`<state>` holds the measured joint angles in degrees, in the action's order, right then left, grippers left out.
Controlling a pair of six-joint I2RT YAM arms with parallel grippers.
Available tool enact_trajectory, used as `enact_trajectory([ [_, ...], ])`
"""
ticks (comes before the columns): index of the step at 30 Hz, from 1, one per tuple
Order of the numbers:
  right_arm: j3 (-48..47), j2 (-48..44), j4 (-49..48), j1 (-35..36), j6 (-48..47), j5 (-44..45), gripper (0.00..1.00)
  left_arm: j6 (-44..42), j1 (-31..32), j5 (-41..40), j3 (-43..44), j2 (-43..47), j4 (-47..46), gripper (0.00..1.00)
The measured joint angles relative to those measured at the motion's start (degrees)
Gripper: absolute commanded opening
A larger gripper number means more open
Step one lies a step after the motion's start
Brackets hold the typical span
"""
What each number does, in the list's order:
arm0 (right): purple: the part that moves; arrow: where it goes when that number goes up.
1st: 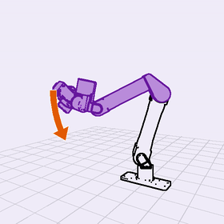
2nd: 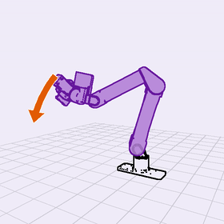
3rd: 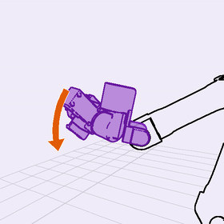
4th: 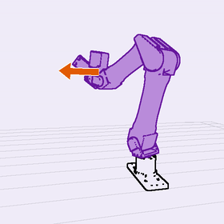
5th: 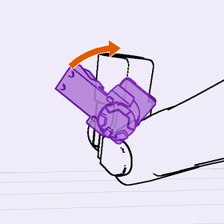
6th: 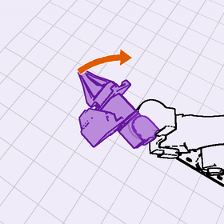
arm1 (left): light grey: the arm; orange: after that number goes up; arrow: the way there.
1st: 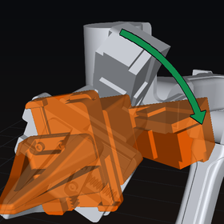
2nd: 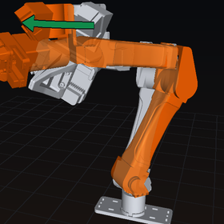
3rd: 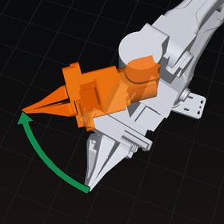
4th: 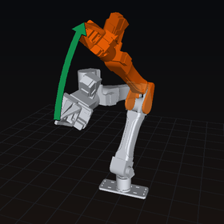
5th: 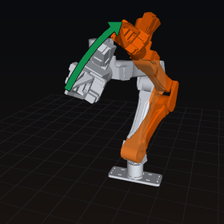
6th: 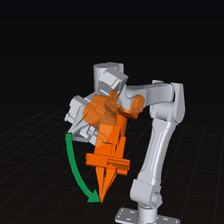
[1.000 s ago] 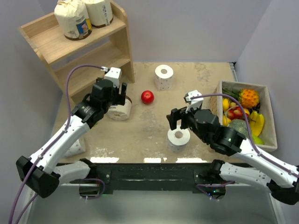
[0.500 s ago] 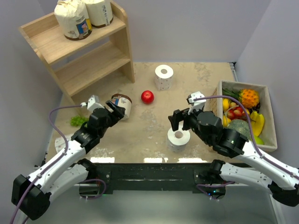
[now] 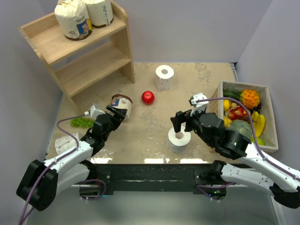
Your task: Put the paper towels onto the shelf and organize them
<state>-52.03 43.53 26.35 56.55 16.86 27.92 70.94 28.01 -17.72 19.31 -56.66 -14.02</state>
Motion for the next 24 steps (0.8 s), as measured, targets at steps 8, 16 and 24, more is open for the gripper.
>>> enact_trajectory([
  [8, 0.0, 0.0, 0.0, 0.0, 0.0, 0.0, 0.91, 0.5, -0.9, 0.2, -4.2, -3.5, -10.0, 0.79],
  [16, 0.0, 0.1, -0.2, 0.0, 0.0, -0.3, 0.91, 0.4, -1.8, 0.4, -6.5, -7.1, -18.8, 0.77],
  [24, 0.0, 2.0, -0.3, 0.0, -0.2, -0.6, 0.91, 0.6, -2.1, 0.8, -8.3, -12.7, -27.1, 0.76],
])
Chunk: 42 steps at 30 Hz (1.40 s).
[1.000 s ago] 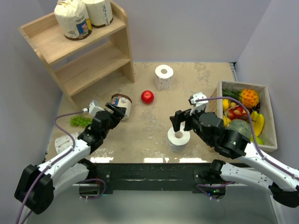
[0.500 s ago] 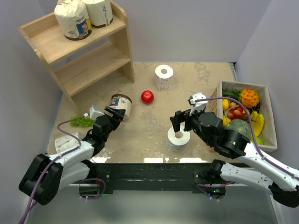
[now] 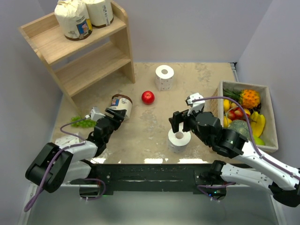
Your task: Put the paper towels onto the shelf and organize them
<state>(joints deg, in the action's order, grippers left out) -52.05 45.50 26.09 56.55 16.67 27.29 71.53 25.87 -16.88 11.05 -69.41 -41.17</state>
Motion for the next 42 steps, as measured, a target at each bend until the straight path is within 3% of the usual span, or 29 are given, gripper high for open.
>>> enact_trajectory([
  [12, 0.0, 0.0, -0.4, 0.0, -0.2, 0.0, 0.91, -2.8, -2.3, 1.0, -2.4, -7.2, -13.8, 0.7],
  [22, -0.3, 0.4, -0.4, 0.0, -0.3, 0.0, 0.91, -3.8, -4.3, 5.7, -3.2, -17.3, -27.8, 0.54],
  [29, -0.4, 1.0, -0.2, 0.0, -0.3, 0.0, 0.91, -6.7, -4.9, 7.6, -3.3, -18.1, -29.9, 0.46],
  [34, -0.4, 0.9, -0.2, 0.0, -0.2, 0.0, 0.91, -11.7, -4.9, 7.5, -2.1, -10.9, -21.5, 0.43],
  [42, -0.4, -0.3, 0.5, 0.0, -0.2, 0.0, 0.91, -25.4, -4.9, 4.0, 16.1, 0.5, 14.3, 0.42],
])
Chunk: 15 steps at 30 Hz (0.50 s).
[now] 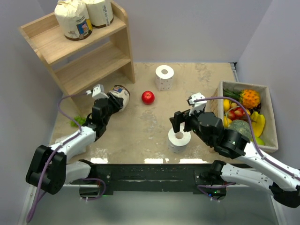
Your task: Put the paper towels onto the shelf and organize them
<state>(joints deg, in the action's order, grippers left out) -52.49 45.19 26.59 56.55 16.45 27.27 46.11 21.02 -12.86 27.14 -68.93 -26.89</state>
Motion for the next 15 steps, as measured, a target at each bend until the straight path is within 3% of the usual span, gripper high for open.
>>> enact_trajectory([
  [7, 0.0, -2.0, 0.0, 0.0, 0.0, 0.1, 0.91, -13.2, 0.2, -2.4, 19.6, -0.9, 29.3, 0.42],
  [15, -0.1, -2.2, 0.7, 0.0, 0.0, 0.1, 0.91, -23.8, 2.8, -3.9, 30.8, -6.1, 50.5, 0.47],
])
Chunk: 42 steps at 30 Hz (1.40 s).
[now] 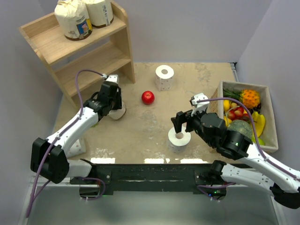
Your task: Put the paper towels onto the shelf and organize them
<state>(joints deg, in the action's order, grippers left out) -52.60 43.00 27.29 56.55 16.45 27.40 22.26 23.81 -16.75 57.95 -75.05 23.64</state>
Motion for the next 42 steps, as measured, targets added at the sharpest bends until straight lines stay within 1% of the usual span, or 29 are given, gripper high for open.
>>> enact_trajectory([
  [5, 0.0, 0.1, 0.2, 0.0, 0.0, 0.0, 0.91, -4.5, 1.1, 0.0, 3.5, -4.1, 7.2, 0.49],
  [8, -0.1, 0.2, 0.3, 0.0, 0.0, 0.0, 0.91, -6.6, 1.4, -0.1, 4.5, -5.2, 9.3, 0.57],
  [9, -0.1, 0.2, 0.3, 0.0, 0.0, 0.0, 0.91, -7.2, 1.4, 0.0, 5.0, -5.3, 9.7, 0.63],
  [10, -0.2, 0.2, 0.3, 0.0, 0.0, 0.0, 0.91, -8.2, 1.4, 0.1, 5.7, -5.5, 10.3, 0.66],
  [12, -0.2, 0.2, 0.3, 0.0, 0.0, 0.0, 0.91, -9.5, 1.4, 0.3, 7.2, -5.7, 10.9, 0.7],
  [15, -0.2, 0.2, 0.5, 0.0, 0.0, 0.0, 0.91, -11.1, 1.4, 1.7, 8.9, -5.7, 11.1, 0.72],
  [22, -0.2, 0.2, 0.6, 0.0, 0.0, 0.0, 0.91, -13.5, 2.7, 6.3, 9.3, -5.7, 13.3, 0.73],
  [26, -0.3, 0.5, 0.6, 0.0, 0.0, 0.0, 0.91, -13.5, 7.9, 6.3, 9.3, -5.2, 15.2, 0.74],
  [30, -0.7, 0.9, 0.7, 0.0, 0.0, -0.1, 0.91, -13.4, 11.4, 6.2, 9.2, -4.9, 16.1, 0.73],
  [37, -0.9, 0.4, 1.0, 0.0, 0.0, 0.0, 0.91, -13.2, 11.6, 5.4, 5.6, -4.5, 16.6, 0.73],
  [42, -0.9, 0.3, 1.2, 0.0, 0.0, 0.0, 0.91, -12.9, 11.6, 5.3, 3.3, -4.5, 16.3, 0.7],
])
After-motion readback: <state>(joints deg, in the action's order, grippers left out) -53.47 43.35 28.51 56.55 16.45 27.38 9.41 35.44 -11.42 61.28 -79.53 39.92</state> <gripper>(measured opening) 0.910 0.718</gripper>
